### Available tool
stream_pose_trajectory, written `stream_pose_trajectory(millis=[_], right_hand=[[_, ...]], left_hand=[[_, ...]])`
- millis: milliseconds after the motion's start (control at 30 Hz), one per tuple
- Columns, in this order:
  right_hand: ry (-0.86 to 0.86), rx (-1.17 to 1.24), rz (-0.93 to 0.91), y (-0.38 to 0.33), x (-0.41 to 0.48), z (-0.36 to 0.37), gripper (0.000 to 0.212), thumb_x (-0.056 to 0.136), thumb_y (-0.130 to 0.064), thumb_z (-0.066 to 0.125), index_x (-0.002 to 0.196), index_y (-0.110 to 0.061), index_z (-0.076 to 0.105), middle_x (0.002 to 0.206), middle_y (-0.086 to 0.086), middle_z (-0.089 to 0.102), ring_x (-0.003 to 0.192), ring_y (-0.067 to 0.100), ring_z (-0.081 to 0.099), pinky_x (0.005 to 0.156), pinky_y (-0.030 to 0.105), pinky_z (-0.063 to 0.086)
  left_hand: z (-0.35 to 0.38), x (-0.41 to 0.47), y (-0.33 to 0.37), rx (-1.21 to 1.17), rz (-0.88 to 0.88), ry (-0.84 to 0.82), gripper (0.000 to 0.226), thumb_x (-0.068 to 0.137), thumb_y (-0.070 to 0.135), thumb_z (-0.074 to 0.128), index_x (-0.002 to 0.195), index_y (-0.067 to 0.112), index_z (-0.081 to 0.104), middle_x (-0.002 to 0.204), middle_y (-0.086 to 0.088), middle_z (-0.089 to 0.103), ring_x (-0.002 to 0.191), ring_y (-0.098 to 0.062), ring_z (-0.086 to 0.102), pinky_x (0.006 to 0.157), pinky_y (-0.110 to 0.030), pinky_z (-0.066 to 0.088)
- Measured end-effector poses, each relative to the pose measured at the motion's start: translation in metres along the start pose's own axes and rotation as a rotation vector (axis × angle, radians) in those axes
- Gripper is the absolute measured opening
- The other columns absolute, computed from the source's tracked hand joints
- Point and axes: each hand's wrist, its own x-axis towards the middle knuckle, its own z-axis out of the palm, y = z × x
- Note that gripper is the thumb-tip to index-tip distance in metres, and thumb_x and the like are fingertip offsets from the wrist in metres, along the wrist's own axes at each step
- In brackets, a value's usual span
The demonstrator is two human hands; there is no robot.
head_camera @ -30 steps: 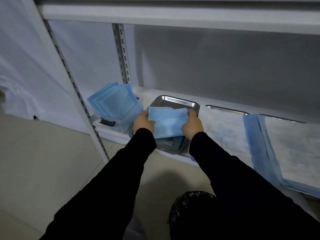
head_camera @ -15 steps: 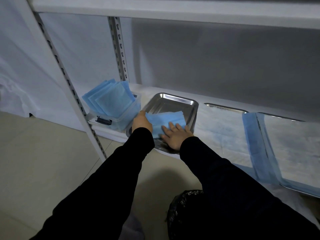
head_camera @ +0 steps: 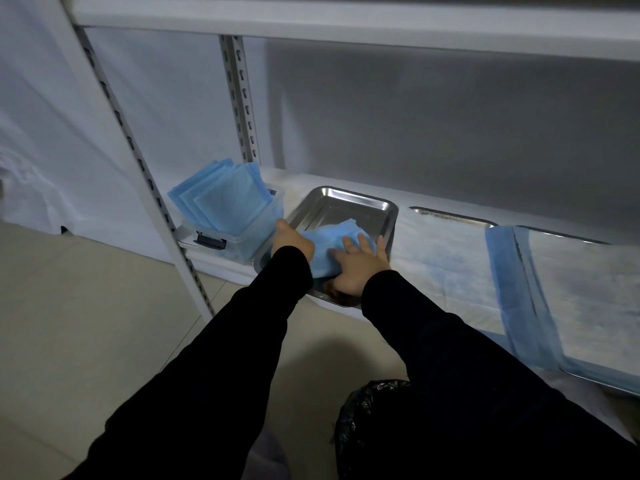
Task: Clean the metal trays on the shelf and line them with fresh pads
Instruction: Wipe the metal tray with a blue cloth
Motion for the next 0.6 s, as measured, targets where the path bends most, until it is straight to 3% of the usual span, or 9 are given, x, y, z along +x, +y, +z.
stream_pose_trajectory(millis=[67,167,267,333,433,533,600], right_hand=[[0.081,0.032,-0.009,-0.001,-0.001,-0.003,0.067,0.084,-0.043,0.056,0.144,-0.029,0.031,0.157,0.006,0.016,0.147,0.028,0.004,0.116,0.052,-0.011],[0.198,0.061,0.011,-0.002,-0.003,-0.005,0.061,0.086,-0.031,0.057,0.143,-0.029,0.035,0.149,0.004,0.034,0.139,0.027,0.027,0.118,0.043,0.008],[0.249,0.132,0.037,-0.002,-0.004,-0.005,0.044,0.093,-0.02,0.047,0.137,-0.024,0.045,0.135,0.005,0.05,0.126,0.028,0.044,0.109,0.038,0.029],[0.232,0.194,0.043,-0.001,-0.004,-0.005,0.036,0.095,-0.014,0.04,0.128,-0.02,0.054,0.125,0.008,0.059,0.114,0.028,0.054,0.1,0.038,0.04],[0.192,0.295,0.059,0.003,-0.005,-0.001,0.033,0.096,-0.009,0.037,0.12,-0.015,0.059,0.117,0.011,0.063,0.106,0.03,0.059,0.091,0.035,0.046],[0.175,0.349,0.073,0.009,-0.006,-0.001,0.031,0.095,-0.006,0.037,0.116,-0.012,0.06,0.113,0.013,0.064,0.103,0.031,0.059,0.086,0.032,0.046],[0.176,0.396,0.095,0.01,-0.006,-0.003,0.03,0.096,-0.006,0.037,0.117,-0.01,0.058,0.114,0.014,0.063,0.104,0.031,0.059,0.086,0.031,0.045]], left_hand=[[0.001,0.001,-0.002,-0.08,0.021,0.084,0.053,0.091,0.003,0.046,0.139,0.015,0.025,0.117,-0.02,0.052,0.108,-0.034,0.057,0.094,-0.042,0.05],[0.0,-0.003,0.006,-0.158,0.02,-0.002,0.046,0.09,0.0,0.047,0.135,0.007,0.038,0.121,-0.019,0.058,0.104,-0.033,0.063,0.082,-0.038,0.056],[-0.004,-0.006,0.014,-0.194,-0.026,-0.109,0.037,0.092,0.003,0.047,0.129,-0.004,0.05,0.123,-0.021,0.061,0.092,-0.029,0.065,0.066,-0.026,0.054],[-0.006,-0.007,0.015,-0.125,-0.026,-0.12,0.037,0.092,0.012,0.048,0.125,-0.004,0.053,0.125,-0.022,0.06,0.102,-0.034,0.064,0.075,-0.032,0.054],[-0.011,-0.004,0.008,0.19,0.076,0.026,0.038,0.096,0.02,0.036,0.129,0.006,0.048,0.13,-0.023,0.049,0.118,-0.039,0.051,0.099,-0.041,0.041],[-0.015,0.001,-0.001,0.41,0.258,0.059,0.037,0.094,0.01,0.036,0.131,0.015,0.041,0.129,-0.02,0.042,0.117,-0.039,0.047,0.102,-0.043,0.039],[-0.013,0.007,-0.004,0.607,0.345,-0.024,0.045,0.093,0.005,0.038,0.135,0.021,0.04,0.132,-0.019,0.043,0.122,-0.037,0.044,0.105,-0.041,0.037]])
